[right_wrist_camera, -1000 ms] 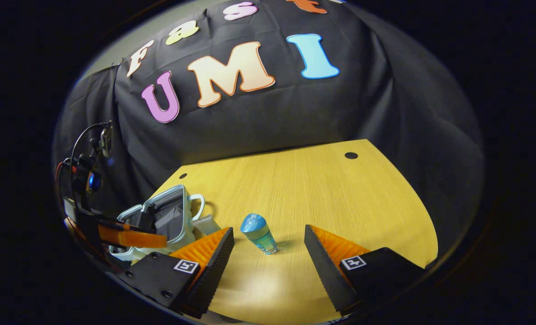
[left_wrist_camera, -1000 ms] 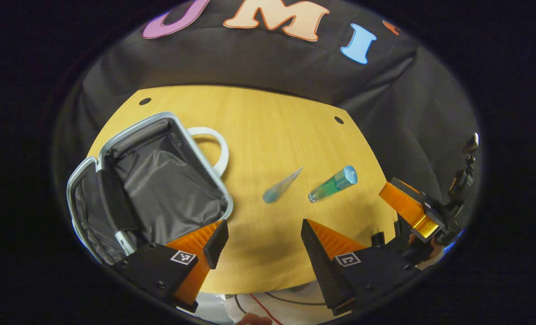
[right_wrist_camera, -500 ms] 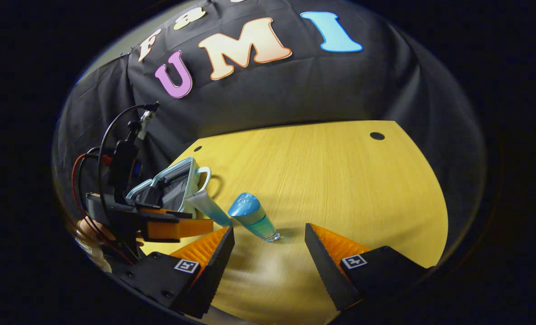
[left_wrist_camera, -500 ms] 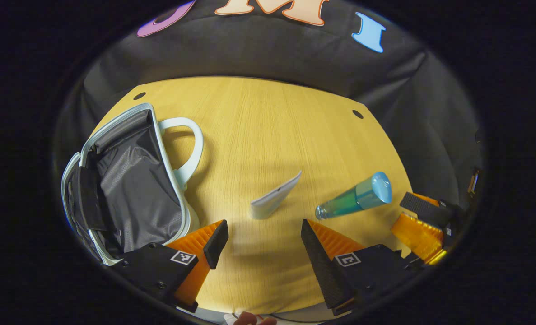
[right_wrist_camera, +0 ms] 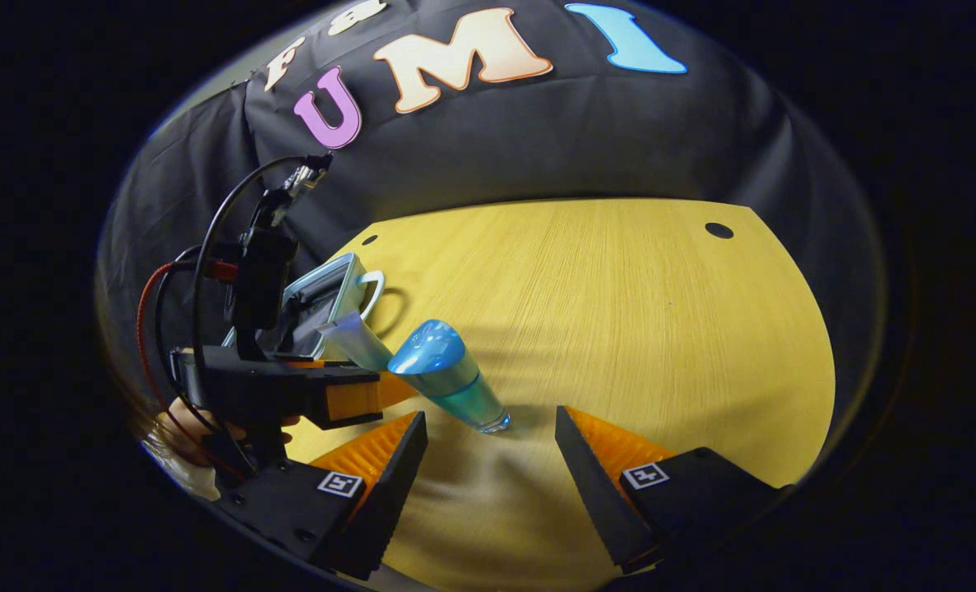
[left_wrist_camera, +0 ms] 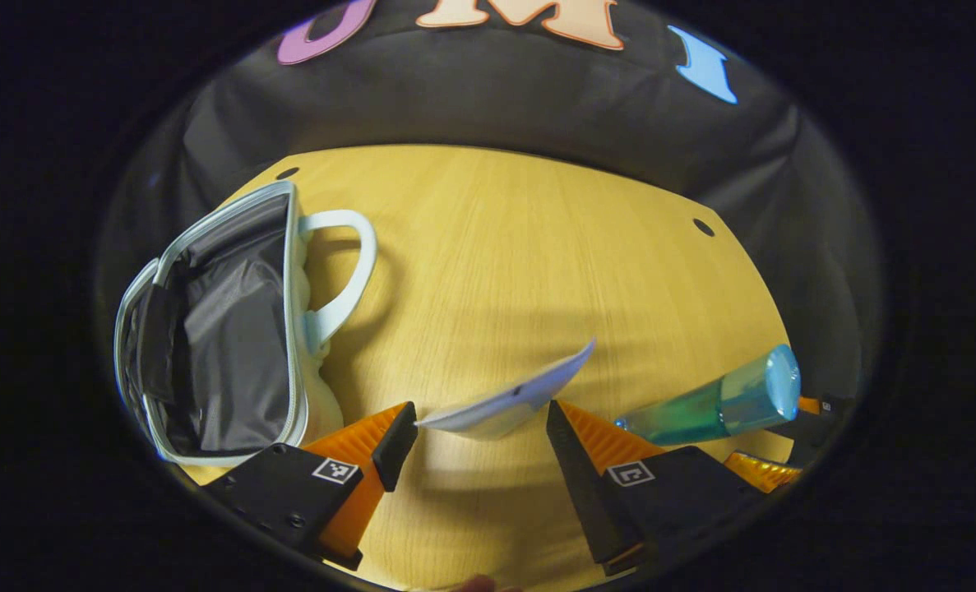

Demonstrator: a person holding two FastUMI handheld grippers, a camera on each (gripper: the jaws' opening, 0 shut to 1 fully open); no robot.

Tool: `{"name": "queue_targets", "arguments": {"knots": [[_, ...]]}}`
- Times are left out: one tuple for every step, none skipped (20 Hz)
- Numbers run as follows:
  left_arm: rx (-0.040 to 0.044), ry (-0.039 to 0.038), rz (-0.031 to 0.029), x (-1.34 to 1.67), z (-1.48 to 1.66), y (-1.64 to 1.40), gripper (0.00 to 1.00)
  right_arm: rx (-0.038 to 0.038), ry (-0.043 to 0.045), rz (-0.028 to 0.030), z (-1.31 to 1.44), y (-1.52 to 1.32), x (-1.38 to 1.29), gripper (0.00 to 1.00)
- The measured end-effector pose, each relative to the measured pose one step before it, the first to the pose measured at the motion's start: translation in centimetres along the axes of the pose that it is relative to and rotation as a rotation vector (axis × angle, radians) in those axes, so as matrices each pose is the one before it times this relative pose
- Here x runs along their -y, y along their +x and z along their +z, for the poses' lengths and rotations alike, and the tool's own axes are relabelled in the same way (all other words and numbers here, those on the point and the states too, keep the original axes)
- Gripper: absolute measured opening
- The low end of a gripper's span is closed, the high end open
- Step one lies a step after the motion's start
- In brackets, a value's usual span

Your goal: First open the suitcase, pack the skin care products into it, and then close the suitcase.

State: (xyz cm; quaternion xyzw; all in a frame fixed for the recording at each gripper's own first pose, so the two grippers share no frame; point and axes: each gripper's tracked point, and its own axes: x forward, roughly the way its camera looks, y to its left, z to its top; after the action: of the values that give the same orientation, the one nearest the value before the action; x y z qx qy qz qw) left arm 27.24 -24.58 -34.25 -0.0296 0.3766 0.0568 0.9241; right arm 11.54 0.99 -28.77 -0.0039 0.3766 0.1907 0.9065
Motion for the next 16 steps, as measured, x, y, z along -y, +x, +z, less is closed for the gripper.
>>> {"name": "queue_targets", "arguments": {"knots": [[0.00123,-0.0137,0.01119,-0.243,-0.231,0.397,0.93,-0.00602,-0.00692,0.00428,-0.288,0.566,-0.101,0.94],[-0.00696,-0.01145,0.01246,-0.206,-0.435,0.373,0.82,-0.00894,-0.0105,0.00417,-0.213,0.426,-0.163,0.98],[-0.00839,0.00394,0.02616,-0.48,-0.311,0.305,0.8,-0.00575,-0.00936,0.00478,-0.247,0.403,-0.184,0.94],[0.02481,0.02132,0.01595,-0.249,0.535,0.157,0.67,-0.00341,-0.00697,0.00487,-0.116,0.343,-0.172,0.99],[0.00669,0.01503,0.0041,0.015,-0.091,-0.012,0.53,-0.00082,-0.0045,0.00288,-0.107,0.254,-0.041,0.99],[0.00538,0.00228,0.0111,-0.203,0.076,0.191,0.39,-0.00468,-0.00418,0.00177,-0.226,0.158,-0.047,0.99],[0.00911,0.0041,0.00157,0.066,0.212,-0.068,0.39,-0.00399,-0.00665,0.00173,-0.119,0.261,-0.057,0.99],[0.0061,-0.00093,-0.00151,-0.003,0.003,0.086,0.37,0.00159,-0.01045,-0.00084,0.061,0.287,0.028,0.99],[0.00547,-0.00973,-0.00291,0.047,-0.005,-0.095,0.36,0.00267,-0.01168,-0.00484,-0.006,0.527,0.101,0.98],[0.00627,-0.01698,-0.00722,0.04,0.021,0.025,0.36,0.0041,-0.00906,-0.00161,0.147,0.348,0.042,0.98],[-0.0001,-0.01974,-0.01005,0.059,0.005,-0.178,0.35,0.00349,-0.00569,-0.00022,0.051,0.134,-0.014,0.98],[0.00333,-0.01282,-0.00835,-0.004,0.05,-0.233,0.37,0.00422,-0.00525,-0.00049,0.13,0.214,-0.008,0.98],[0.00372,-0.00384,-0.00255,-0.073,0.249,-0.303,0.34,0.0039,-0.00701,-0.00036,0.018,0.101,0.009,0.98],[-0.00475,0.00229,0.00039,-0.174,0.034,-0.459,0.34,0.00699,-0.00918,-0.00095,0.125,0.207,-0.023,0.98],[-0.00325,0.00464,-0.00367,-0.064,0.193,-0.53,0.34,0.00953,-0.0102,-0.00242,0.154,0.24,-0.002,0.98],[-0.00552,0.00153,-0.00429,0.046,0.154,-0.505,0.34,0.00918,-0.00959,-0.00288,0.174,0.169,0.021,0.98]]}}
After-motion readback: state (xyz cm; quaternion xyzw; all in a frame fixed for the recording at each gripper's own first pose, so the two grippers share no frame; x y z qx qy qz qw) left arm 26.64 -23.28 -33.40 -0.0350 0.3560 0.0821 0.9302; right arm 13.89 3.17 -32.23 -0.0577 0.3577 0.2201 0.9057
